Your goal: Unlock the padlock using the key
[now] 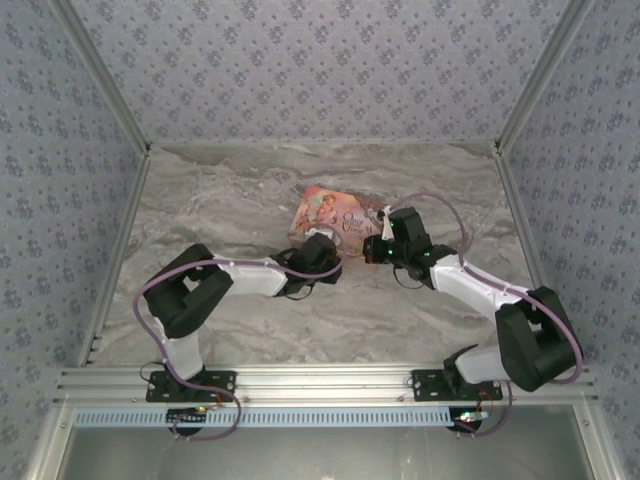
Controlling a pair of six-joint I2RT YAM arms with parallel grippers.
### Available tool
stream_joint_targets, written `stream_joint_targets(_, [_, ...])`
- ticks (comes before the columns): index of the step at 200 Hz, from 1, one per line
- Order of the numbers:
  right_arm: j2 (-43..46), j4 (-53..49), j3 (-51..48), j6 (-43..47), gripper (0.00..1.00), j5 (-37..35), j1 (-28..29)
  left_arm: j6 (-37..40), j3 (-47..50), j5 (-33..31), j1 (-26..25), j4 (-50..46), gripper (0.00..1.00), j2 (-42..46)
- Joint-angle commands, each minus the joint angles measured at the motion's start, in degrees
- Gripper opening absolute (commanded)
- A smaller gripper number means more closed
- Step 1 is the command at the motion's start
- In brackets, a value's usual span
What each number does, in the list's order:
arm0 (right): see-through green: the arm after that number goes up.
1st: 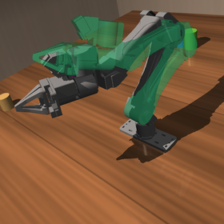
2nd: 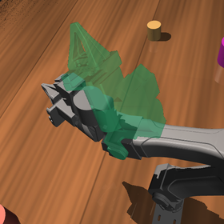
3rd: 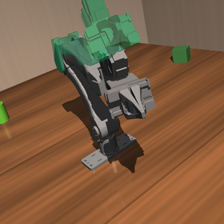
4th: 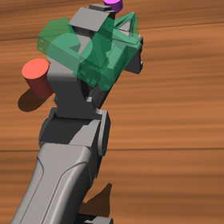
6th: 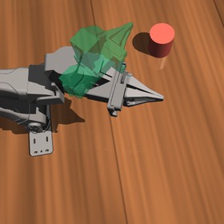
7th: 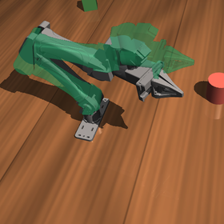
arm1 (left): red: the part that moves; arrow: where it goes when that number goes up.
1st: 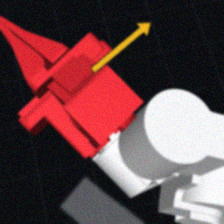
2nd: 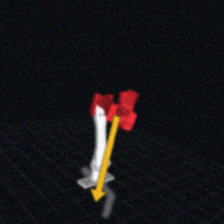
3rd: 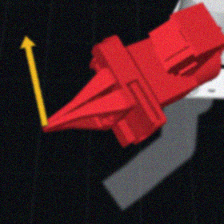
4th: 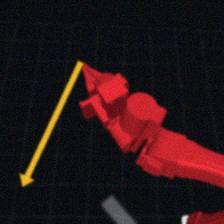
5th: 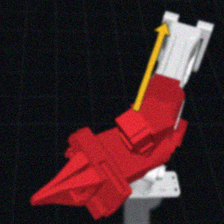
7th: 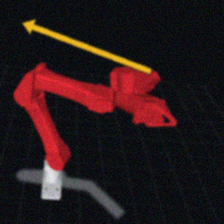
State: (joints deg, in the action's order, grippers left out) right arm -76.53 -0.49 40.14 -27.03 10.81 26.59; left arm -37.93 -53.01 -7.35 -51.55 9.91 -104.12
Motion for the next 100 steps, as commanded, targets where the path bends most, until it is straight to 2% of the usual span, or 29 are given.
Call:
stream_joint_targets(1, [3.7, -0.1, -2.8, 2.5, 0.00, 0.5, -0.8, -3.8, -3.3, 1.6, -0.2, 0.1, 0.29, 3.9])
stream_joint_targets(32, [9.6, 1.8, -8.1, 5.2, 0.00, 1.0, -1.8, -9.1, -4.3, 4.4, 0.1, -0.5, 0.27, 4.8])
stream_joint_targets(60, [13.8, 8.1, -14.6, 6.4, 0.00, 3.2, -1.9, -13.8, -4.9, 7.3, 0.6, 0.1, 0.25, 4.7])
stream_joint_targets(100, [16.0, 17.2, -21.5, 10.5, 0.00, 6.2, 0.8, -19.5, -5.0, 9.9, 1.1, 1.4, 0.22, 4.8])
